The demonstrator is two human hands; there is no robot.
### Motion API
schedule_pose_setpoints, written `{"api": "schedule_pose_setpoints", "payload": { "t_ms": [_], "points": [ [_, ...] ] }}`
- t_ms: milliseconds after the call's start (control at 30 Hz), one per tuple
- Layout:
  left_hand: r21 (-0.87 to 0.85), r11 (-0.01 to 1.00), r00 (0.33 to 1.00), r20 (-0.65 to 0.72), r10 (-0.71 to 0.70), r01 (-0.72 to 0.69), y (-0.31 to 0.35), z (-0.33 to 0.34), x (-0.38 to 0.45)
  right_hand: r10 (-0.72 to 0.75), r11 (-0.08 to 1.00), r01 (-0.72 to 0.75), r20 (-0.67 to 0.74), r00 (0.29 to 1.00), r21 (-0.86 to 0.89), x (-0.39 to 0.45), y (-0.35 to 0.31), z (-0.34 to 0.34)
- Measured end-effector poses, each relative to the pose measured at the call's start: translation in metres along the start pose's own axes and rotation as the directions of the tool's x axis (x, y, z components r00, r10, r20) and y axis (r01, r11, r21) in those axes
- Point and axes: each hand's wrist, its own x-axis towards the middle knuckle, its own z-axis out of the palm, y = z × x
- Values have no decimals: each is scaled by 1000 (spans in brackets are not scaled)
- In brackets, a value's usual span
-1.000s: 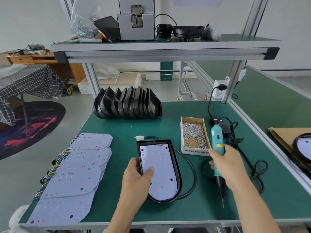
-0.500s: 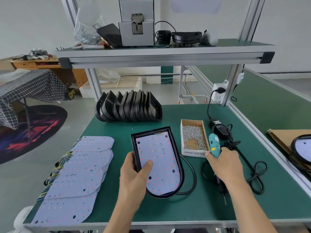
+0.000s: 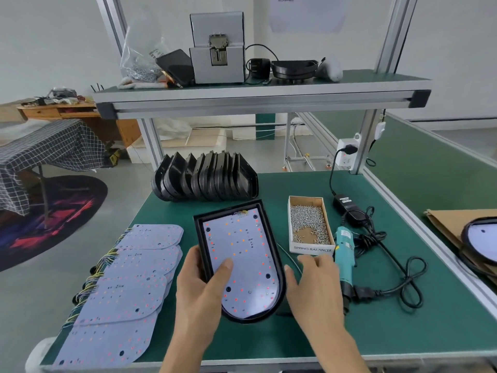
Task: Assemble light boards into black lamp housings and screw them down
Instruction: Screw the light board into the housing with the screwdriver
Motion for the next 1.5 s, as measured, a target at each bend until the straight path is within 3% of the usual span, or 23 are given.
{"api": "schedule_pose_setpoints", "payload": {
  "t_ms": [67, 167, 333, 400, 500, 633, 733, 833, 900, 1000, 1100, 1167, 1267, 1400, 1500],
  "points": [
    [-11, 1000, 1000, 6, -14, 14, -4, -6, -3, 15, 999, -16, -24, 1000, -30, -2, -1, 3],
    [-5, 1000, 999, 44, -31, 31, -7, -13, -7, 56, 991, -36, 155, 986, -130, 4, -5, 8],
    [175, 984, 979, 194, -69, 34, -4, -29, -2, -53, 971, 108, 248, 967, -212, 25, -11, 12],
    [327, 944, 958, 282, -57, -40, -2, -36, 4, -152, 970, 197, 278, 949, -144, 30, -8, 8],
    [499, 826, 905, 425, 32, -264, 6, -39, 15, -299, 954, 291, 254, 920, 72, 32, 4, -3],
    [526, 736, 808, 587, 49, -427, 22, -28, 36, -444, 880, 403, 132, 886, 250, 35, 21, -17],
    [516, 720, 764, 645, 31, -464, 31, -11, 48, -513, 787, 464, 12, 858, 407, 37, 25, -34],
    [501, 729, 740, 673, 12, -467, 36, 4, 50, -559, 715, 490, -13, 829, 499, 42, 26, -57],
    [491, 738, 745, 667, 22, -462, 40, 10, 48, -537, 680, 441, -11, 844, 585, 45, 27, -71],
    [342, 869, 786, 613, 83, -358, 47, 15, 43, -404, 535, 317, -92, 910, 783, 43, 26, -89],
    [82, 989, 870, 489, 65, -121, 55, 29, 29, -278, 100, 156, -123, 953, 983, 33, 31, -98],
    [-76, 997, 908, 419, 28, 4, 56, 43, 19, -279, -49, 10, -23, 960, 999, 15, 27, -95],
    [-135, 988, 926, 378, -22, 79, 53, 67, 6, -273, -39, -73, 60, 960, 997, -19, 21, -79],
    [-35, 996, 891, 450, -58, 83, 50, 95, -15, -126, 43, -18, 24, 992, 999, -43, 38, -83],
    [103, 994, 843, 534, -72, 20, 56, 105, -17, -5, 32, -38, 39, 999, 999, -44, 54, -93]
  ]
}}
